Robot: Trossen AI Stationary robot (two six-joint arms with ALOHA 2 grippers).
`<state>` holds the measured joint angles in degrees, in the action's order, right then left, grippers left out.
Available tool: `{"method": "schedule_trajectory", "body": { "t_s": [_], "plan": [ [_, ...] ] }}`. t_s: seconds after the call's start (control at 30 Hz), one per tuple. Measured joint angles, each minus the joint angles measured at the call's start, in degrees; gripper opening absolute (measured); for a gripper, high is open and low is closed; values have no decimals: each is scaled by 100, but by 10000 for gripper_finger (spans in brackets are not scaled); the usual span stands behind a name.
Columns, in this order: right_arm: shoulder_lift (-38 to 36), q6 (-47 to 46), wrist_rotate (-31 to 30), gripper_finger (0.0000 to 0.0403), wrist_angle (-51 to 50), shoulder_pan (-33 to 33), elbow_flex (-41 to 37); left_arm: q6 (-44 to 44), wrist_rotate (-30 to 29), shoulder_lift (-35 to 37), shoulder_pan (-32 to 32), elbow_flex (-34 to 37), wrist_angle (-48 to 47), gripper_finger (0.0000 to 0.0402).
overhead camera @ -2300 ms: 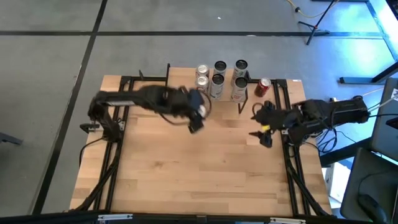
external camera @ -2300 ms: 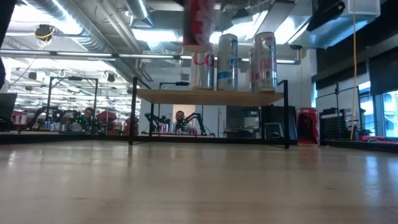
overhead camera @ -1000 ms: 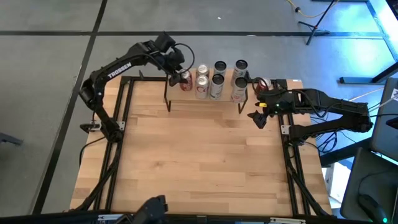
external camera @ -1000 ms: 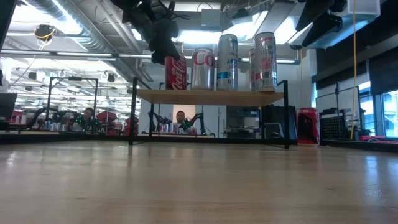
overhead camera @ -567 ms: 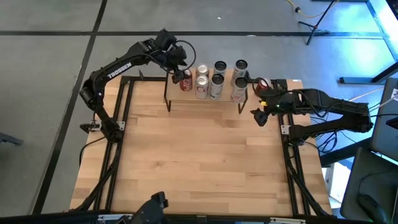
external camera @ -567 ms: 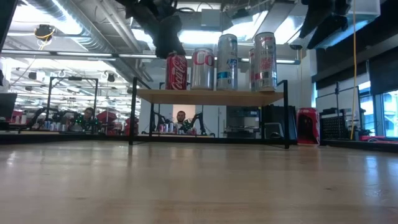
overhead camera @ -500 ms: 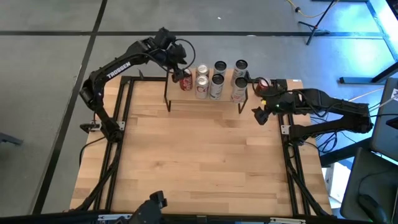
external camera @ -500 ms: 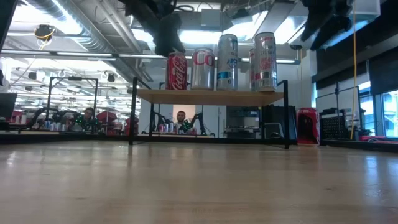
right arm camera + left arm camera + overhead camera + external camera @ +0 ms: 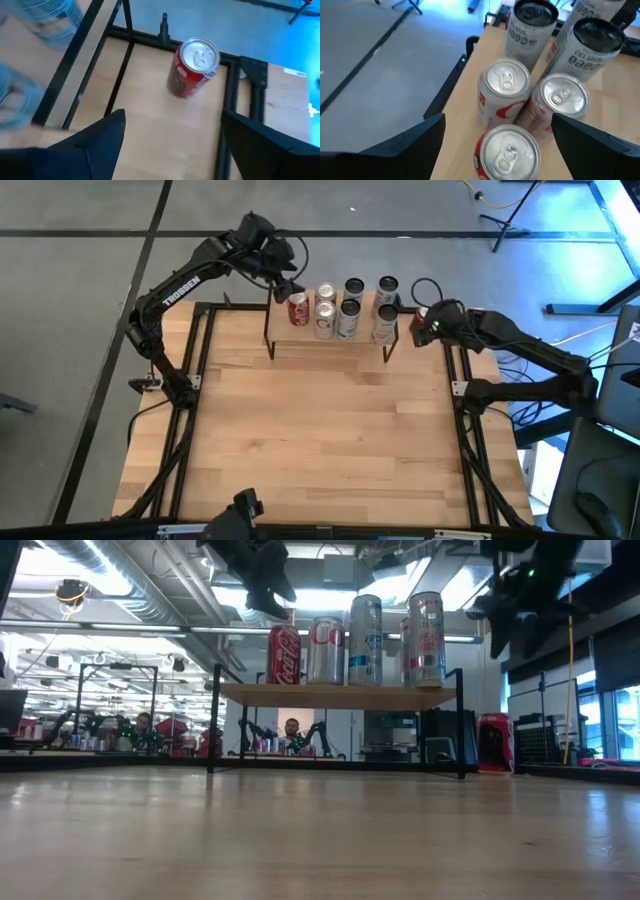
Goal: Place canned beverage on shelf
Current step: Put the red soda can on the shelf aligned with the other red soda can
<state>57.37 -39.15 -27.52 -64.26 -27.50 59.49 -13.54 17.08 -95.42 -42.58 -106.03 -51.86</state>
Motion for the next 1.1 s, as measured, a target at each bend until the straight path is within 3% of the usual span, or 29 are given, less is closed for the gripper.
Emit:
{"method": "schedule_trajectory", "body": {
  "t_s": [0.3, 0.57, 0.83, 1.1],
  "plan": [
    [28, 37, 119, 315, 1565, -1124, -1034, 0, -2, 0, 121, 1, -138, 350],
    [61, 200, 458, 314, 2631, -1874, -1340, -4, -9, 0, 180, 1, -159, 350],
    [722, 390, 609, 314, 3132, -2255, -1391, -6, -13, 0, 244, 1, -148, 350],
    [1424, 364, 301, 314, 3146, -2254, -1393, -5, -11, 0, 305, 3, -148, 350]
  ]
}}
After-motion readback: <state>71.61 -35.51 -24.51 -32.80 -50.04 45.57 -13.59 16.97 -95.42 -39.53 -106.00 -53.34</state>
